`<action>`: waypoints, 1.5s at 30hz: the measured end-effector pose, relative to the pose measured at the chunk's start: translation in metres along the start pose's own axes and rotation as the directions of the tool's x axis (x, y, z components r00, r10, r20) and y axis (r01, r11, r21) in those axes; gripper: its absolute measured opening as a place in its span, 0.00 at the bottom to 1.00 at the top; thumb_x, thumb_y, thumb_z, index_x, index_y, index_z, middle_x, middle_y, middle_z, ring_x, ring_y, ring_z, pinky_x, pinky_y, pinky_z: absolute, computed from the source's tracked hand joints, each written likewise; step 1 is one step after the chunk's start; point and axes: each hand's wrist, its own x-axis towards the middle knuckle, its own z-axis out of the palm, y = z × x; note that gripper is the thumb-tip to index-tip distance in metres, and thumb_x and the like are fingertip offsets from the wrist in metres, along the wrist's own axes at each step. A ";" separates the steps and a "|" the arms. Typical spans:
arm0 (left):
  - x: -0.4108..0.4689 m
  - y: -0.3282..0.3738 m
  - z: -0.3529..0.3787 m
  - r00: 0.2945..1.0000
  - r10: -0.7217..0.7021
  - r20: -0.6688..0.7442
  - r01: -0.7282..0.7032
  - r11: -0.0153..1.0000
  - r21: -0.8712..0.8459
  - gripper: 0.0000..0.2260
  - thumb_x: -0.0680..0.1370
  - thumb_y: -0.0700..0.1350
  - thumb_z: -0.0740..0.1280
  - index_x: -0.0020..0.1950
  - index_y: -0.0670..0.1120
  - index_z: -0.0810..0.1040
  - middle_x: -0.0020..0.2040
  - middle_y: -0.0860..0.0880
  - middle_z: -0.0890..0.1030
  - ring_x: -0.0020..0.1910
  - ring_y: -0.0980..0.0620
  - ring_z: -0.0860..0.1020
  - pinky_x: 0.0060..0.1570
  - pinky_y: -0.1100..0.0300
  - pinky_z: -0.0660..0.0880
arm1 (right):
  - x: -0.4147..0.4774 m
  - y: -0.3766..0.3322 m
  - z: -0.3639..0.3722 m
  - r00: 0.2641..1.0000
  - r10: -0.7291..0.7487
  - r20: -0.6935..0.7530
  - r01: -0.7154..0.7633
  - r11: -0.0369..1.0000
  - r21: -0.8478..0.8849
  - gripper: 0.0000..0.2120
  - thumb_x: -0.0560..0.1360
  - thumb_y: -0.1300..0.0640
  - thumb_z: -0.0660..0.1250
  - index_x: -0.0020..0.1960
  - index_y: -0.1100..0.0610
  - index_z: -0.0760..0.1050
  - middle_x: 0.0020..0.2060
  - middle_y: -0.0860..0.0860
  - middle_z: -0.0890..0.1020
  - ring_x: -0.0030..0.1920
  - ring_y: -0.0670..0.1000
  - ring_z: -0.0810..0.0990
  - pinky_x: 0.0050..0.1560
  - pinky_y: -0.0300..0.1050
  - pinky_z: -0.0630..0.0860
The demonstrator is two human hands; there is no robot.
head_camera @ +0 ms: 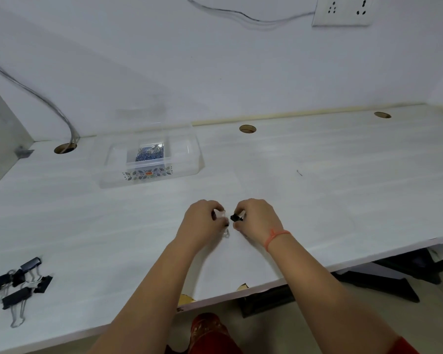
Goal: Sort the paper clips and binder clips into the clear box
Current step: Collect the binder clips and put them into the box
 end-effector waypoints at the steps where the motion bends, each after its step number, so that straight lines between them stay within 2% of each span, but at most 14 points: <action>1: 0.002 0.000 0.001 0.998 0.001 0.055 -0.003 1.000 0.028 0.12 0.73 0.44 0.67 0.56 0.47 0.81 0.43 0.49 0.76 0.45 0.50 0.76 0.38 0.63 0.66 | 0.001 0.000 0.001 1.000 -0.002 -0.002 0.002 1.000 -0.003 0.11 0.71 0.57 0.69 0.52 0.56 0.80 0.51 0.54 0.83 0.52 0.56 0.80 0.48 0.43 0.73; 8: 0.007 0.001 0.004 0.984 0.028 0.177 -0.061 0.981 0.185 0.11 0.74 0.40 0.63 0.57 0.46 0.73 0.50 0.46 0.75 0.47 0.46 0.76 0.48 0.53 0.74 | -0.002 0.005 0.009 0.993 -0.047 -0.109 0.030 0.988 -0.154 0.11 0.78 0.60 0.57 0.55 0.60 0.75 0.50 0.58 0.78 0.49 0.60 0.78 0.43 0.46 0.71; 11: 0.003 0.002 0.008 0.985 0.042 0.165 -0.094 0.941 0.324 0.12 0.74 0.41 0.67 0.54 0.42 0.69 0.52 0.44 0.75 0.46 0.43 0.75 0.44 0.52 0.73 | -0.004 0.005 0.007 0.977 -0.023 -0.213 -0.010 0.988 -0.153 0.12 0.79 0.60 0.54 0.53 0.60 0.75 0.49 0.57 0.76 0.46 0.59 0.78 0.40 0.45 0.67; 16: -0.006 0.009 0.012 0.998 -0.009 -0.054 0.020 0.979 0.204 0.06 0.78 0.36 0.57 0.54 0.39 0.69 0.52 0.41 0.72 0.44 0.41 0.74 0.42 0.53 0.69 | -0.001 0.006 0.000 0.959 0.196 -0.204 -0.142 0.958 0.248 0.14 0.77 0.60 0.54 0.40 0.63 0.75 0.38 0.55 0.80 0.39 0.55 0.76 0.39 0.44 0.69; 19: -0.006 0.006 0.010 0.957 -0.215 -0.194 0.192 0.973 -0.130 0.09 0.80 0.39 0.54 0.54 0.37 0.72 0.50 0.42 0.74 0.44 0.42 0.75 0.41 0.56 0.67 | -0.003 0.003 -0.004 0.933 0.358 -0.039 -0.242 0.704 0.667 0.14 0.74 0.59 0.55 0.37 0.67 0.74 0.33 0.57 0.78 0.29 0.56 0.73 0.30 0.45 0.73; 20: -0.006 0.003 0.010 0.929 -0.325 -0.179 0.256 0.911 -0.322 0.10 0.81 0.40 0.53 0.54 0.36 0.72 0.48 0.42 0.76 0.42 0.43 0.75 0.39 0.55 0.68 | -0.004 0.001 -0.005 0.926 0.376 0.037 -0.267 0.581 0.769 0.14 0.75 0.60 0.56 0.36 0.64 0.75 0.32 0.55 0.77 0.25 0.52 0.70 0.25 0.40 0.68; 22: -0.010 -0.001 0.006 0.869 -0.495 -0.008 0.333 0.595 -0.731 0.11 0.81 0.39 0.53 0.53 0.36 0.73 0.41 0.43 0.77 0.30 0.49 0.72 0.28 0.59 0.70 | -0.008 -0.007 -0.011 0.930 0.337 0.150 -0.284 0.395 0.874 0.12 0.77 0.62 0.59 0.38 0.60 0.77 0.31 0.53 0.77 0.20 0.45 0.64 0.21 0.34 0.60; 24: -0.015 -0.009 -0.003 0.839 -0.534 0.106 0.316 0.319 -0.893 0.09 0.81 0.37 0.54 0.48 0.37 0.72 0.37 0.45 0.75 0.21 0.56 0.67 0.21 0.65 0.64 | -0.009 -0.015 -0.012 0.941 0.280 0.188 -0.278 0.329 0.903 0.08 0.77 0.63 0.61 0.43 0.61 0.78 0.32 0.54 0.78 0.20 0.44 0.63 0.19 0.34 0.58; 28: -0.025 -0.022 -0.022 0.857 -0.500 0.127 0.242 0.173 -0.955 0.11 0.80 0.36 0.55 0.39 0.41 0.70 0.34 0.46 0.73 0.17 0.57 0.64 0.20 0.67 0.61 | -0.008 -0.030 -0.008 0.937 0.268 0.225 -0.292 0.246 0.924 0.12 0.77 0.65 0.57 0.46 0.59 0.80 0.30 0.53 0.73 0.18 0.44 0.60 0.18 0.34 0.56; 33: -0.029 -0.041 -0.036 0.889 -0.381 0.255 0.198 -0.182 -0.963 0.14 0.83 0.46 0.54 0.40 0.43 0.71 0.27 0.50 0.70 0.18 0.57 0.64 0.17 0.68 0.60 | -0.005 -0.050 0.003 0.875 0.165 0.456 -0.420 -0.214 0.882 0.12 0.79 0.58 0.59 0.40 0.59 0.75 0.29 0.50 0.67 0.18 0.43 0.61 0.16 0.33 0.57; 35: -0.030 -0.048 -0.039 0.891 -0.336 0.304 0.195 -0.322 -0.927 0.17 0.83 0.49 0.54 0.38 0.44 0.70 0.27 0.50 0.70 0.17 0.57 0.64 0.17 0.69 0.61 | -0.003 -0.060 0.009 0.849 0.122 0.514 -0.450 -0.341 0.825 0.15 0.80 0.54 0.59 0.37 0.59 0.72 0.29 0.50 0.68 0.17 0.44 0.63 0.16 0.32 0.60; 38: -0.032 -0.055 -0.041 0.879 -0.312 0.360 0.209 -0.427 -0.880 0.17 0.82 0.49 0.54 0.36 0.44 0.69 0.29 0.49 0.71 0.18 0.56 0.65 0.17 0.69 0.63 | 0.002 -0.071 0.017 0.824 0.106 0.557 -0.446 -0.486 0.752 0.18 0.79 0.52 0.62 0.34 0.60 0.71 0.25 0.51 0.70 0.18 0.45 0.69 0.17 0.32 0.68; 42: -0.026 -0.057 -0.050 0.823 -0.391 0.412 0.150 -0.549 -0.822 0.18 0.82 0.48 0.56 0.33 0.43 0.68 0.25 0.47 0.71 0.22 0.53 0.68 0.23 0.65 0.74 | 0.008 -0.084 0.022 0.801 0.138 0.582 -0.435 -0.533 0.726 0.17 0.79 0.52 0.62 0.36 0.62 0.73 0.28 0.53 0.71 0.19 0.46 0.74 0.17 0.32 0.70; 45: -0.020 -0.055 -0.057 0.780 -0.467 0.416 0.099 -0.564 -0.819 0.20 0.82 0.50 0.56 0.33 0.42 0.69 0.22 0.47 0.72 0.26 0.53 0.73 0.25 0.55 0.80 | 0.016 -0.094 0.020 0.785 0.215 0.580 -0.406 -0.530 0.745 0.17 0.80 0.54 0.60 0.39 0.64 0.72 0.34 0.56 0.71 0.28 0.49 0.73 0.20 0.32 0.73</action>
